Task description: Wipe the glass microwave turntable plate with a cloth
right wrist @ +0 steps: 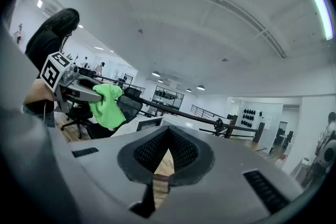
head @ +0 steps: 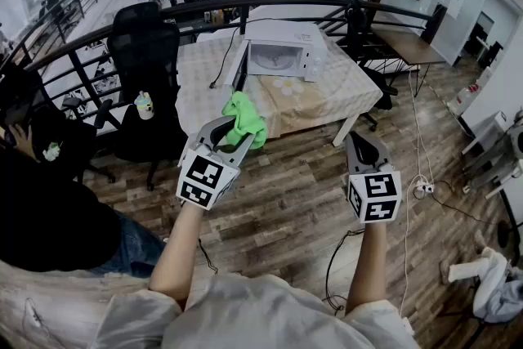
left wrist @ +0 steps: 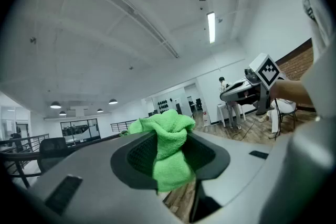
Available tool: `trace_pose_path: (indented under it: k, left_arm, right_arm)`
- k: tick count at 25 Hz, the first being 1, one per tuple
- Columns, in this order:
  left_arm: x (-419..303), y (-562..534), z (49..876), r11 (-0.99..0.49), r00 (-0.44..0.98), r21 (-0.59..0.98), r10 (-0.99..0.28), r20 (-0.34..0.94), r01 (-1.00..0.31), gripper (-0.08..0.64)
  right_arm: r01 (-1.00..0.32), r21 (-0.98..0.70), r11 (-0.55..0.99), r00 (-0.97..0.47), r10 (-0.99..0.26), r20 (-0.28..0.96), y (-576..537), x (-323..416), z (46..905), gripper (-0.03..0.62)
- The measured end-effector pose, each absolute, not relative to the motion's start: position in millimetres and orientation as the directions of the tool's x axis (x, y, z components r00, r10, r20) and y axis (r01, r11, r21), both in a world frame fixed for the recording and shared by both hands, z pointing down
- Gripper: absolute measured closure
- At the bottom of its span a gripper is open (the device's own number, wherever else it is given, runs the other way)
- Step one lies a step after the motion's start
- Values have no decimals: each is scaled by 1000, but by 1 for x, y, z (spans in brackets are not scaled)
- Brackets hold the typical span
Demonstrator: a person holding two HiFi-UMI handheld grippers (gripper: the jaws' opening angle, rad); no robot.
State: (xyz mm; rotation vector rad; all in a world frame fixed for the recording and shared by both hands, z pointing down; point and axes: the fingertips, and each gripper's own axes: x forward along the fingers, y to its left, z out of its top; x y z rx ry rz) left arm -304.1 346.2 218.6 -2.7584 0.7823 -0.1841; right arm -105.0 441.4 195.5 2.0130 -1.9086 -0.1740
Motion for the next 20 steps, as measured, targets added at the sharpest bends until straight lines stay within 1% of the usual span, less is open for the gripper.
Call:
trace_pose_path:
  k: [11, 15, 20]
  left_arm:
    - [-263, 354, 231, -826, 845, -285, -527, 88, -486, 402]
    - [-246, 357, 242, -821, 831, -265, -547, 105, -507, 400]
    - [-216, 342, 247, -822, 828, -258, -549, 116, -508, 400]
  right_arm:
    - [-960, 282, 4, 34, -991, 129, 444, -64, 202, 577]
    - [-968, 245, 51, -19, -991, 133, 447, -47, 210, 577]
    - [-963, 255, 84, -43, -986, 162, 434, -21, 221, 577]
